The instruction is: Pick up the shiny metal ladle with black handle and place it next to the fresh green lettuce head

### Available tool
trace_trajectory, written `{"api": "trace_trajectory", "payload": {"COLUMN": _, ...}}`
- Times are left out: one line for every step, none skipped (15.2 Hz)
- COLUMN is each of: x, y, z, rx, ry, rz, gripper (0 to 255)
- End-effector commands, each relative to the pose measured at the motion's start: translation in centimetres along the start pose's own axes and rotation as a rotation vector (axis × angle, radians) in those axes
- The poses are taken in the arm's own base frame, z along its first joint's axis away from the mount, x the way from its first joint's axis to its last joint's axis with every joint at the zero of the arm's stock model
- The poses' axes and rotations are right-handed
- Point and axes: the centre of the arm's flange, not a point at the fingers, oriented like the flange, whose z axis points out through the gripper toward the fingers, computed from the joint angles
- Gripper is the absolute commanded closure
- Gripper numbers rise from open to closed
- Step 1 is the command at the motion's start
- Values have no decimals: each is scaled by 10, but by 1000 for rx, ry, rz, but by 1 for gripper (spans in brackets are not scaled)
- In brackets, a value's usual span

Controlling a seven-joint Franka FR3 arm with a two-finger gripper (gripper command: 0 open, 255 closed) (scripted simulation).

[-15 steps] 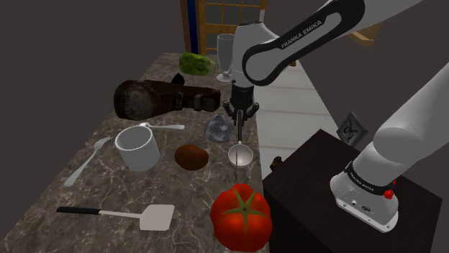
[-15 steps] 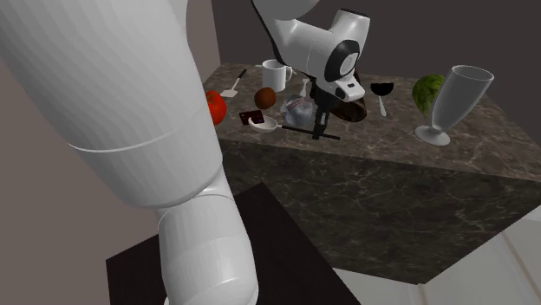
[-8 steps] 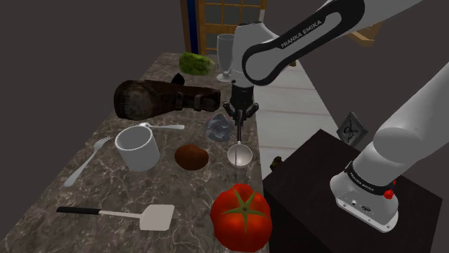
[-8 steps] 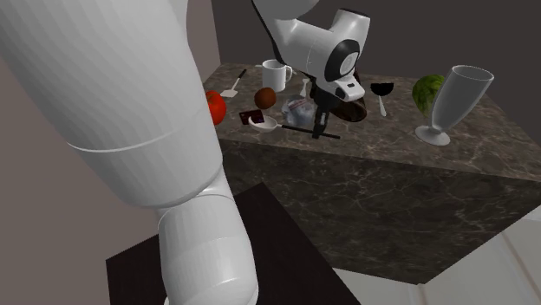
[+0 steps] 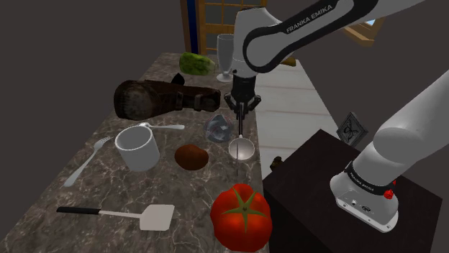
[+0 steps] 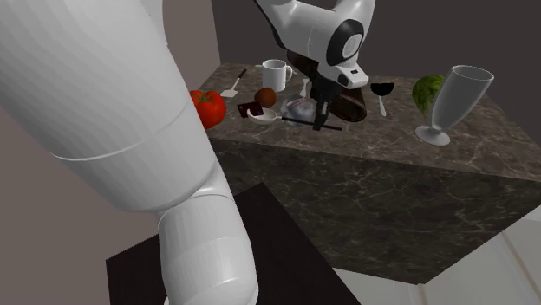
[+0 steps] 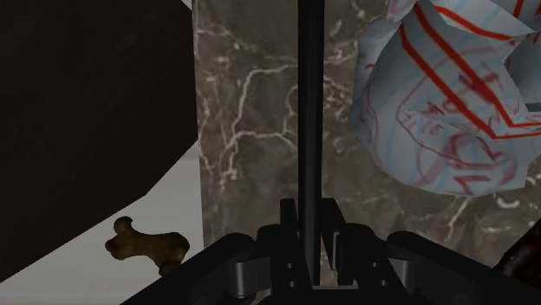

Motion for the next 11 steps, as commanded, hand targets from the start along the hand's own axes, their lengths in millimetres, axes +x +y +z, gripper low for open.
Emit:
{"api": "trace_trajectory", "payload": {"x": -1, "y": 1, "z": -11, "rx": 0, "ry": 0, "rz": 0, "gripper": 255}}
{"api": "trace_trajectory", "payload": {"x": -2, "y": 1, "z": -16, "rx": 0, "ry": 0, "rz": 0, "gripper": 255}}
{"api": "trace_trajectory", "payload": {"x": -2, "y": 1, "z": -21, "rx": 0, "ry": 0, "rz": 0, "gripper": 255}}
{"api": "trace_trajectory", "payload": {"x": -3, "y": 1, "z": -26, "rx": 0, "ry": 0, "rz": 0, "gripper": 255}}
{"api": "trace_trajectory", "payload": {"x": -4, "y": 1, "z": -32, "rx": 0, "ry": 0, "rz": 0, "gripper": 255}}
{"api": "trace_trajectory", "payload": {"x": -4, "y": 1, "z": -37, "rx": 0, "ry": 0, "rz": 0, "gripper": 255}}
{"api": "trace_trajectory", "payload": {"x": -5, "y": 1, "z": -42, "rx": 0, "ry": 0, "rz": 0, "gripper": 255}}
{"api": "trace_trajectory", "payload": {"x": -5, "y": 1, "z": -47, "rx": 0, "ry": 0, "rz": 0, "gripper": 255}}
{"api": "trace_trajectory", "payload": {"x": -6, "y": 1, "z": -53, "rx": 0, "ry": 0, "rz": 0, "gripper": 255}}
{"api": "trace_trajectory", "payload": {"x": -7, "y": 1, "z": -58, "rx": 0, "ry": 0, "rz": 0, "gripper": 255}}
{"api": "trace_trajectory", "payload": {"x": -7, "y": 1, "z": -63, "rx": 0, "ry": 0, "rz": 0, "gripper": 255}}
